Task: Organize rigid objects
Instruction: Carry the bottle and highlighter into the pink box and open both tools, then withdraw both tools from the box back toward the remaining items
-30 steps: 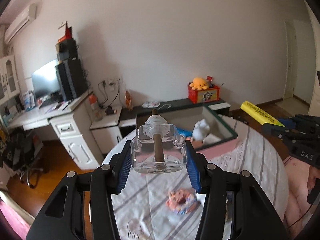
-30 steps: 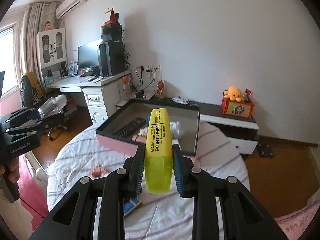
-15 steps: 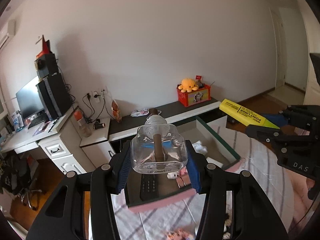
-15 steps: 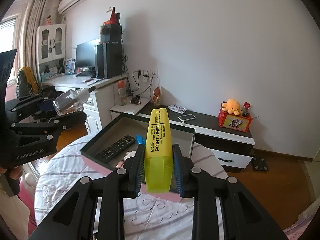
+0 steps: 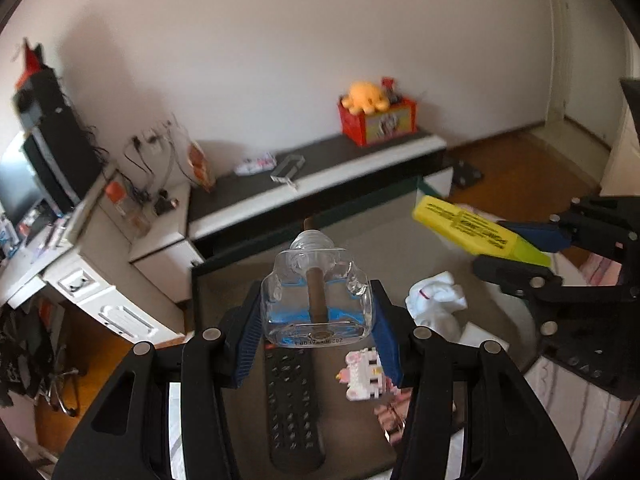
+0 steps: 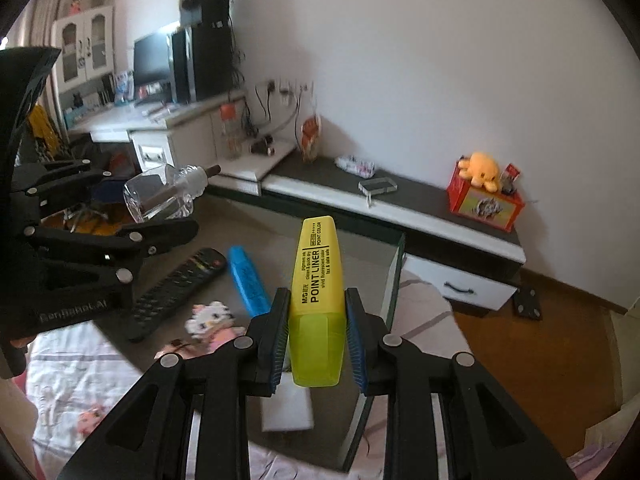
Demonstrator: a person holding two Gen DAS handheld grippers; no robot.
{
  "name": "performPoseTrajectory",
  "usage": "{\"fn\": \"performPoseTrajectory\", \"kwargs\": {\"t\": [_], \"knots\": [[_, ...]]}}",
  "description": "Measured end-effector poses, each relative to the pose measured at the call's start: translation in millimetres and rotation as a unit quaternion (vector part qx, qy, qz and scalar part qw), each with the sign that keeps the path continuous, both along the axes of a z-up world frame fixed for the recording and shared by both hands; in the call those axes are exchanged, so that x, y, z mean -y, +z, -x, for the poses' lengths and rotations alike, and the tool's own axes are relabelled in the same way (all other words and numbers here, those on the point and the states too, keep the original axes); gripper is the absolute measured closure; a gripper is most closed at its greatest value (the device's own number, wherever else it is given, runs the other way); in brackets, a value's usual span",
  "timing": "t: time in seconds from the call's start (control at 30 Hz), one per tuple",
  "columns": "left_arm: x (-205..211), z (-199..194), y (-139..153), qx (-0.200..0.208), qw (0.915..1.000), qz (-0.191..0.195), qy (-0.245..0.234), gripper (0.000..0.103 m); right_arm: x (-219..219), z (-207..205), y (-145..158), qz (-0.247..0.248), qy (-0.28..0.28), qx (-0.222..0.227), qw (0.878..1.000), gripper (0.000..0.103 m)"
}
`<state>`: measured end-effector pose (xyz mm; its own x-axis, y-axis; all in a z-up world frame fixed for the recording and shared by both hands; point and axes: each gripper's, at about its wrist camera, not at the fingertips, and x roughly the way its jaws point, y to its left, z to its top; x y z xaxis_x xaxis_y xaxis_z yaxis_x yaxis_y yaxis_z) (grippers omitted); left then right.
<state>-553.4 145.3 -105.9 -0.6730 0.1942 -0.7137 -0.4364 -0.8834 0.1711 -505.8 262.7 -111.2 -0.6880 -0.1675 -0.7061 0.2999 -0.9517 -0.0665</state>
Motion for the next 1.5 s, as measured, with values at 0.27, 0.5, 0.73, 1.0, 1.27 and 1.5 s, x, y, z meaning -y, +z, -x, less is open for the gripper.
{"fn": "performPoseTrajectory", "kwargs": {"t": [0.27,0.5,0.73,1.0,1.27,1.5], "knots": [[-19.5,33.0,-43.3,0.052,0.9983,0.026,-0.004,0.052,-3.2,30.4,-36.0,-0.018,-0.012,0.045,0.999,0.076],[-19.9,32.4,-47.9,0.050,0.9984,0.025,0.004,0.050,-5.3,27.9,-35.2,-0.005,-0.022,0.037,0.999,0.075],[0.5,7.1,-17.2,0.007,0.9998,0.008,0.016,0.010,-10.1,11.7,-17.4,0.016,-0.022,0.020,0.999,0.072],[36.6,-60.4,30.0,-0.071,0.9962,-0.019,0.047,0.001,-5.2,-48.8,31.6,0.037,-0.020,-0.058,0.997,0.021],[68.6,-141.4,48.0,-0.107,0.9922,-0.052,0.037,0.000,2.0,-118.5,51.5,0.025,-0.033,-0.112,0.993,0.000],[94.9,-209.5,52.1,-0.134,0.9843,-0.087,0.075,0.000,10.6,-183.1,49.3,0.020,-0.045,-0.130,0.990,0.000]]}}
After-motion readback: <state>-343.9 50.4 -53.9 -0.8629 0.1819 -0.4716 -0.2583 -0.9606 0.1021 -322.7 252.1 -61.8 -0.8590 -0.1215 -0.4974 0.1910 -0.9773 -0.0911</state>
